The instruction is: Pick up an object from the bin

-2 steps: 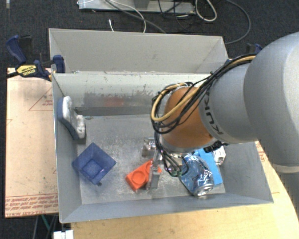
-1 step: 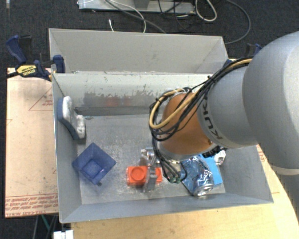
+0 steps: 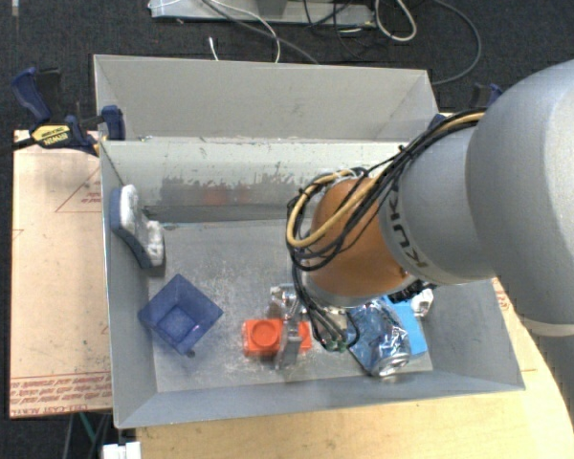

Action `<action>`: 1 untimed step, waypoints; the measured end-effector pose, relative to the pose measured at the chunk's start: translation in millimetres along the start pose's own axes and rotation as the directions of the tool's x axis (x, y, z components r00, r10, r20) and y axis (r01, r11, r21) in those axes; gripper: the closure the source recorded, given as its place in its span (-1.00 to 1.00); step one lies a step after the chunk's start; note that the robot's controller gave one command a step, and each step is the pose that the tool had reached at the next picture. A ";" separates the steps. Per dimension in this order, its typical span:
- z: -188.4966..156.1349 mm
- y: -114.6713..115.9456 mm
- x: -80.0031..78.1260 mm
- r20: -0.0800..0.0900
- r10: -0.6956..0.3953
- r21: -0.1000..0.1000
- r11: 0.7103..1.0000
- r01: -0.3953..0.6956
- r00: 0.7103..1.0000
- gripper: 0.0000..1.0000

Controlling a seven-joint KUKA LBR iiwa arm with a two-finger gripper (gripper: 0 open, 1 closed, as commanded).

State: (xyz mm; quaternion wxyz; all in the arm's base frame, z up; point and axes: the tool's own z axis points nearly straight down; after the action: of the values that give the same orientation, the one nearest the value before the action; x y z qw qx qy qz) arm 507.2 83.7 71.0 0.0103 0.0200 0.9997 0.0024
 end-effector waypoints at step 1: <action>-94.5 18.8 -18.6 0.009 0.003 -0.003 1.000 -0.003 1.000 1.00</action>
Offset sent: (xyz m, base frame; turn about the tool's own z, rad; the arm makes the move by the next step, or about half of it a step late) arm -0.0158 0.0006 0.1184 0.0281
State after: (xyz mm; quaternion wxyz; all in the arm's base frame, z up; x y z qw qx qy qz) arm 524.6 101.3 165.9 0.0148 0.0216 0.9996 0.0040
